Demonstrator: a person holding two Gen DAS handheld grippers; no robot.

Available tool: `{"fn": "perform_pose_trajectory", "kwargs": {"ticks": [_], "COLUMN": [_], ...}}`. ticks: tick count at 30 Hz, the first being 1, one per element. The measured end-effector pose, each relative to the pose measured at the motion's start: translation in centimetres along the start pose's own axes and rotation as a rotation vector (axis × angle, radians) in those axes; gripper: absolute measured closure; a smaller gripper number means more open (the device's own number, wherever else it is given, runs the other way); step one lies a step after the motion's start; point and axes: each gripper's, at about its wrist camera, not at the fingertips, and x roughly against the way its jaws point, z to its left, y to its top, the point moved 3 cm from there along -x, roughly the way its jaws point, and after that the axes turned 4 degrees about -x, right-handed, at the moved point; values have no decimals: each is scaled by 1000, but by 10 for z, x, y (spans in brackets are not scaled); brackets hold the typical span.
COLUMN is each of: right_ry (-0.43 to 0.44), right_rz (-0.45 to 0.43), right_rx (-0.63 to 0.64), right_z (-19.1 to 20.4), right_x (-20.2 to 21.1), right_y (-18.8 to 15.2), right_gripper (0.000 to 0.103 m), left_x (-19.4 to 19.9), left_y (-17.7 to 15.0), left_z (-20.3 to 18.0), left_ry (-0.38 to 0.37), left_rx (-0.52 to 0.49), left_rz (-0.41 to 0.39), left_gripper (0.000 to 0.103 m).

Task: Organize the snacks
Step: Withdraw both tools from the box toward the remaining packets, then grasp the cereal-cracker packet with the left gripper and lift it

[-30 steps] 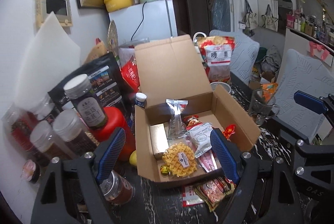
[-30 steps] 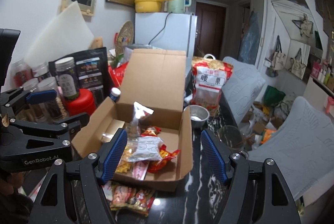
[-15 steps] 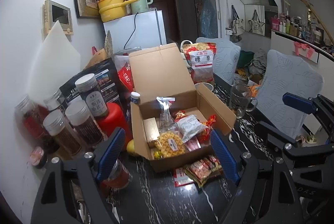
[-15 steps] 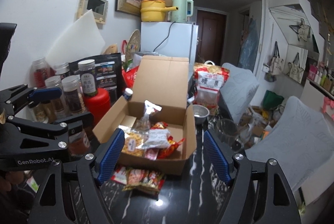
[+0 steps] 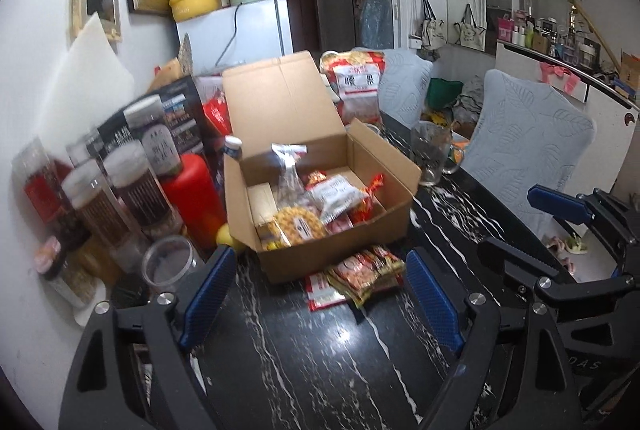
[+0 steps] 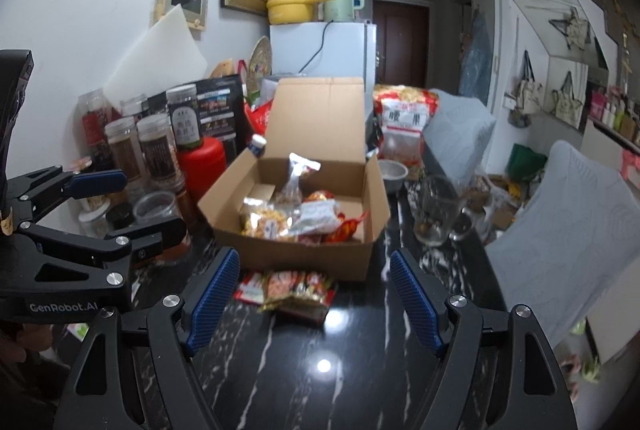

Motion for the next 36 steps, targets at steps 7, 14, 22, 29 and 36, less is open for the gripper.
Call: {"fn": "perform_pose_trajectory", "kwargs": {"ticks": [7,14,22,29,36], "right_ry": [-56,-93,-118,-127,-123], "right_rz": [49,103,151,191,219], "right_rx": [-38,-94,-80,-95,-115], "right_z": [-14,-35,-48,-70,-89], "right_x": [-12,-29,-54,-81,-105], "right_y": [-27,-51,-67,-71,-71], "right_gripper": [25,25,25,25,25], "left_x": [-16,-46,-87,-122,-160], "left_y": [-19,-36,-45,-40,-34], "left_z": [-4,-10,-20,-37,-44], "left_ry": [-5,-71,-73,-78,-95], "left_rx": [29,78,128,133,187], "left_rz": [26,98,175,238,306], "left_gripper": [16,16,16,16,16]}}
